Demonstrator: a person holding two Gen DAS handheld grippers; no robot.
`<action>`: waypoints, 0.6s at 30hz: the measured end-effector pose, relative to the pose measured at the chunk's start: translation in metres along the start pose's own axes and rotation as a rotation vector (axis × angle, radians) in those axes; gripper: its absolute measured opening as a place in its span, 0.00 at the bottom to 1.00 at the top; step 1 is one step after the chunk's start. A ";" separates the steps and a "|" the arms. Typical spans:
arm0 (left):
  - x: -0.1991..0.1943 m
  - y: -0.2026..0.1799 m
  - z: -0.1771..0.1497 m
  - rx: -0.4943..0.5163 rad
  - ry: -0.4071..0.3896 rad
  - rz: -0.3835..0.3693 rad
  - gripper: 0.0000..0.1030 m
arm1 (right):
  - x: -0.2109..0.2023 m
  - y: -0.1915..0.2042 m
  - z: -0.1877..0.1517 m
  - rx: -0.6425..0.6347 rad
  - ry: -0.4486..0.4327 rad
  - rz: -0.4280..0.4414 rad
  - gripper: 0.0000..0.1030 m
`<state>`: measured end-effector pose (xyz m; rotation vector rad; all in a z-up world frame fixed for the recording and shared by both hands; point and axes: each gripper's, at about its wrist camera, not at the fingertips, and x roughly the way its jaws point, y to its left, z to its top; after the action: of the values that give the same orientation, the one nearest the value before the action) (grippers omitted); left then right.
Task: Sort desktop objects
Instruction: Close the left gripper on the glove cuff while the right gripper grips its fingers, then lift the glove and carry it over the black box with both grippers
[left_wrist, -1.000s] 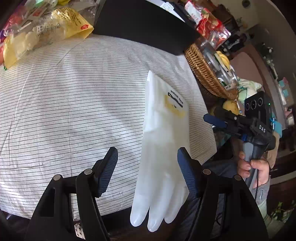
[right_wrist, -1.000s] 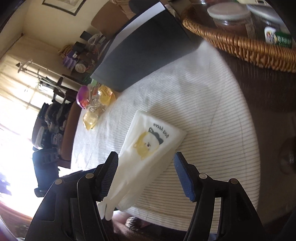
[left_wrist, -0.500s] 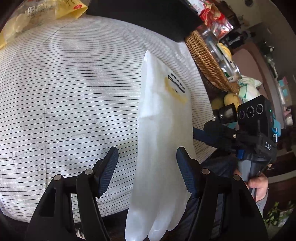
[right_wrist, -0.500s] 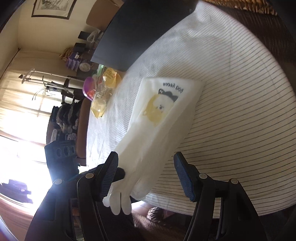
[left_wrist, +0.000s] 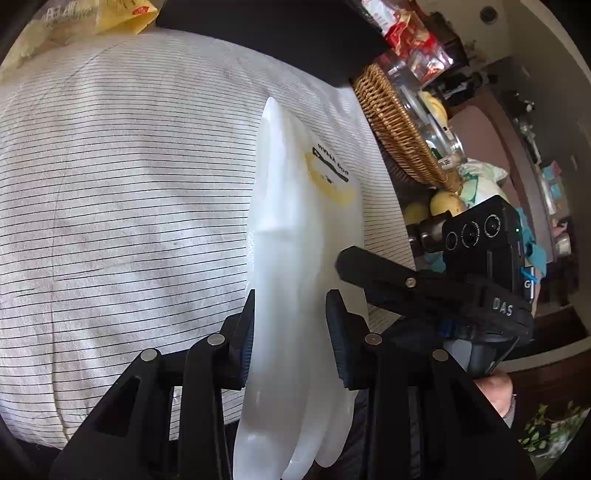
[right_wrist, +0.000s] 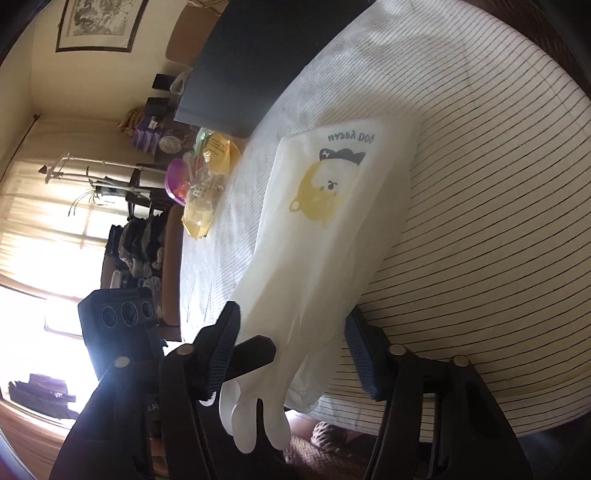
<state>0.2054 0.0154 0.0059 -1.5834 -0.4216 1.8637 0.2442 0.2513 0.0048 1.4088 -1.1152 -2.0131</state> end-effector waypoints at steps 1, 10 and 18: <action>-0.001 -0.001 0.000 0.003 -0.003 -0.001 0.29 | 0.001 0.003 -0.001 -0.011 -0.007 -0.003 0.30; -0.039 -0.025 0.008 0.059 -0.085 -0.044 0.26 | -0.013 0.058 0.001 -0.246 -0.072 -0.072 0.22; -0.071 -0.048 0.022 0.102 -0.144 -0.081 0.24 | -0.030 0.093 0.014 -0.362 -0.113 -0.092 0.22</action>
<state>0.2016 0.0077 0.0933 -1.3514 -0.4397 1.9126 0.2339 0.2241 0.0995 1.1910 -0.6895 -2.2453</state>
